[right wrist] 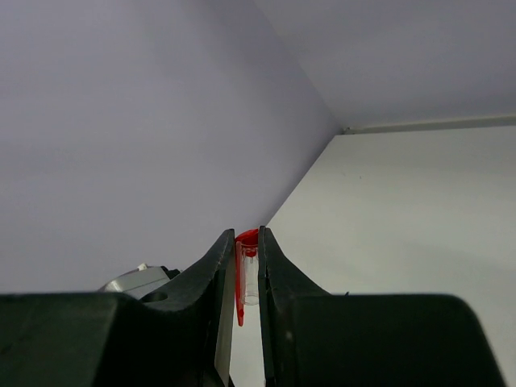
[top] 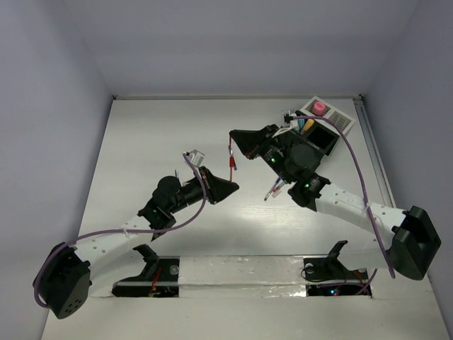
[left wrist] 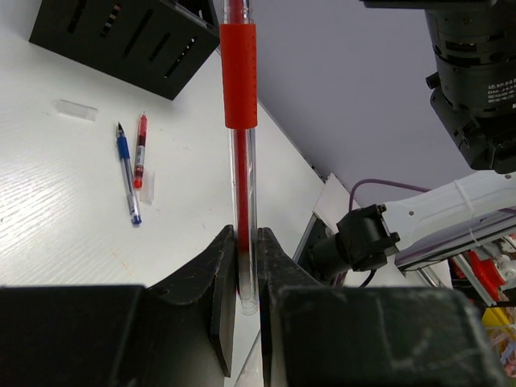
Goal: Sort the stationery into containers
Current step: Close the pen cap on the pen.
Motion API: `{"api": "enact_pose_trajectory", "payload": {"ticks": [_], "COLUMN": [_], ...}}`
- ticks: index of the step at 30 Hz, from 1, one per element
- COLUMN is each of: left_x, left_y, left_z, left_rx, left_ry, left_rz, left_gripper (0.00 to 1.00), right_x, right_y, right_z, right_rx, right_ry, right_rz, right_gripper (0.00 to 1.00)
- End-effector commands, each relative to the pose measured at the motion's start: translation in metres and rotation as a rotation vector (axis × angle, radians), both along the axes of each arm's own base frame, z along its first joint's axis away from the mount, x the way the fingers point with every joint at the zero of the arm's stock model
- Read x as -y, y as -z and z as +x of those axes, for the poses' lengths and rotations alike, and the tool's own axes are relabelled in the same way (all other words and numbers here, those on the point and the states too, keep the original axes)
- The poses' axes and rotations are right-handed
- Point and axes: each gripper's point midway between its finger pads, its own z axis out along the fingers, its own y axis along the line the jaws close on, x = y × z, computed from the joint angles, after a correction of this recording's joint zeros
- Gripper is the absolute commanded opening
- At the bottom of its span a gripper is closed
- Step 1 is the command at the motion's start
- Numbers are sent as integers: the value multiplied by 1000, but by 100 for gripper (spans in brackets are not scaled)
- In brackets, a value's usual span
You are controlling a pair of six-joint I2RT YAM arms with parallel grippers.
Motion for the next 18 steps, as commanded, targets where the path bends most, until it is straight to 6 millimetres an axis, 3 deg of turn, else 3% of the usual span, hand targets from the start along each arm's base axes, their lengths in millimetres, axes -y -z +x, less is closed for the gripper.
{"api": "enact_pose_trajectory", "payload": {"ticks": [1, 18], "left_x": [1, -1], "left_y": [-41, -47], "left_z": [0, 4], "left_rx": [110, 126], "left_ry": [2, -24], "left_rz": [-64, -62], "left_gripper": [0, 0], "right_x": [-2, -1], "right_y": [-14, 5], "right_z": [-3, -5], "right_rx": [41, 13], "right_ry": [-17, -21], "right_rz": [43, 19], "right_gripper": [0, 0]}}
